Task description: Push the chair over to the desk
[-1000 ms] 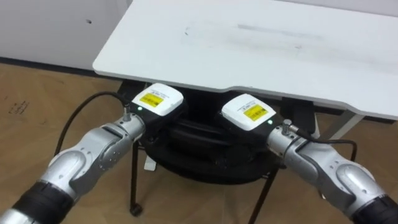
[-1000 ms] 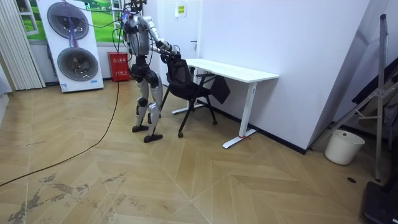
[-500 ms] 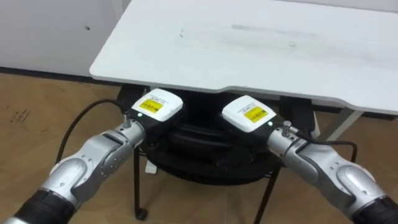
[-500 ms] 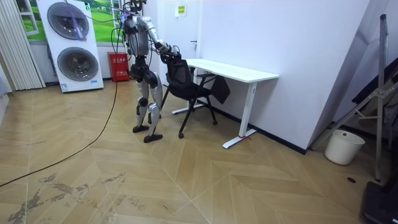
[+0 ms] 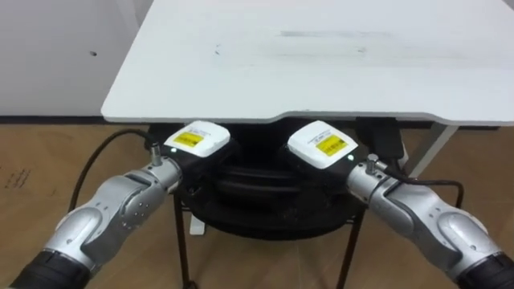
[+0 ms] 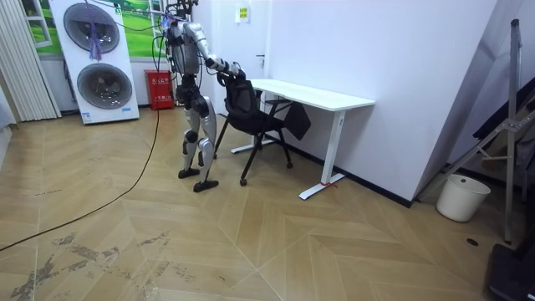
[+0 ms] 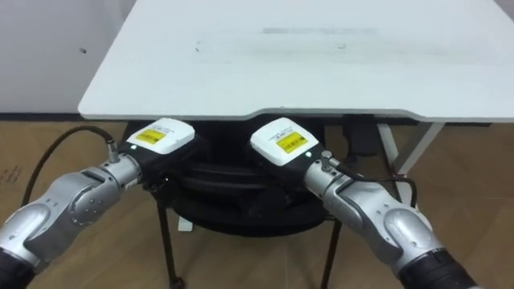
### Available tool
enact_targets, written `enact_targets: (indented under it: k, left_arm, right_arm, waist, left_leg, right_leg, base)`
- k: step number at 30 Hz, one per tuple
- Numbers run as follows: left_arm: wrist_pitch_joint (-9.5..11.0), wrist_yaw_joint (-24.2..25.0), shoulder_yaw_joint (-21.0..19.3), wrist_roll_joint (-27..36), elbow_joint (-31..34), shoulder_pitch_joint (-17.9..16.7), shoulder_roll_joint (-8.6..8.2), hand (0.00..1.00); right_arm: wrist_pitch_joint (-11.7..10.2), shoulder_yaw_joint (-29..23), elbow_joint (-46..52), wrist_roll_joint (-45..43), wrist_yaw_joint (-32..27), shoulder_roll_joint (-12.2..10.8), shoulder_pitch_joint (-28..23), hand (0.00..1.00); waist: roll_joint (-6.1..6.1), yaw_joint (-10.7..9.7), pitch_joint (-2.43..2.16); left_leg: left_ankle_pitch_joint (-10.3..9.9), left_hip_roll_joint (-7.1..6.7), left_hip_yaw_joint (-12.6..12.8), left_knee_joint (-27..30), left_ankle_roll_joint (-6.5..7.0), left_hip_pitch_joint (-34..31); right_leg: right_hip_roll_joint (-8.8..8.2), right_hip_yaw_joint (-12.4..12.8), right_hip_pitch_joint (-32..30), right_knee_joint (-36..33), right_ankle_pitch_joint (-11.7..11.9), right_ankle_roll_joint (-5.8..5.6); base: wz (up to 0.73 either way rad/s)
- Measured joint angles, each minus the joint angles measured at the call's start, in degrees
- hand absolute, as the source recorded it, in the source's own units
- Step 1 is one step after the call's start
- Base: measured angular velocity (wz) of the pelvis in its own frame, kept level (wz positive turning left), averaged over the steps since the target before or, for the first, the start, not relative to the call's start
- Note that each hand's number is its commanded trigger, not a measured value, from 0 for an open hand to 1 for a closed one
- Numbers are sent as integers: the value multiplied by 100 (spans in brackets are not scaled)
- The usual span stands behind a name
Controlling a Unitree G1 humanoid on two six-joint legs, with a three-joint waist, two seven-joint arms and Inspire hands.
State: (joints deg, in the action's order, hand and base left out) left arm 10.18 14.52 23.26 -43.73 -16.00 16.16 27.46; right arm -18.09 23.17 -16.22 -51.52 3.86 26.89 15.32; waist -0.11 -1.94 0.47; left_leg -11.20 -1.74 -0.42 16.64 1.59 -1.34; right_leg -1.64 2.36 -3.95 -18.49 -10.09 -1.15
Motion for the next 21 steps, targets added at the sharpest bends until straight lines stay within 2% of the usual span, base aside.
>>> enact_targets:
  k: [2,6,13,18,21]
  left_arm:
    - [-133,97,-65,113,19,9,-6,0]
    - [-253,223,-275,149,38,11,-50,0]
    - [-362,226,-476,149,37,13,-209,0]
    - [-424,220,-516,147,122,76,-213,0]
    - [-484,219,-518,143,324,262,-201,0]
  right_arm:
    - [49,-210,-70,101,1,0,0,0]
    - [152,-444,-136,207,9,1,-1,0]
    - [334,-477,-130,208,7,-12,-1,0]
    - [437,-550,-132,283,7,-12,-1,0]
    - [448,-662,-133,405,61,-9,0,0]
  waist:
    - [1,-68,0]
    - [1,-109,0]
    - [0,-82,2]
    - [-4,-67,0]
    - [-3,4,0]
  left_leg:
    - [4,1,24,-14,6,1]
    - [16,14,155,-99,27,12]
    - [28,20,294,-239,53,62]
    - [32,15,356,-314,72,121]
    - [32,16,357,-306,72,121]
  right_leg:
    - [0,25,-5,34,19,-9]
    - [10,122,-24,102,67,-23]
    - [18,235,-39,288,165,-61]
    - [17,268,2,282,178,-75]
    - [17,273,-9,274,179,-73]
  base:
    - [-11]
    - [-15]
    - [-11]
    - [-7]
    - [-2]
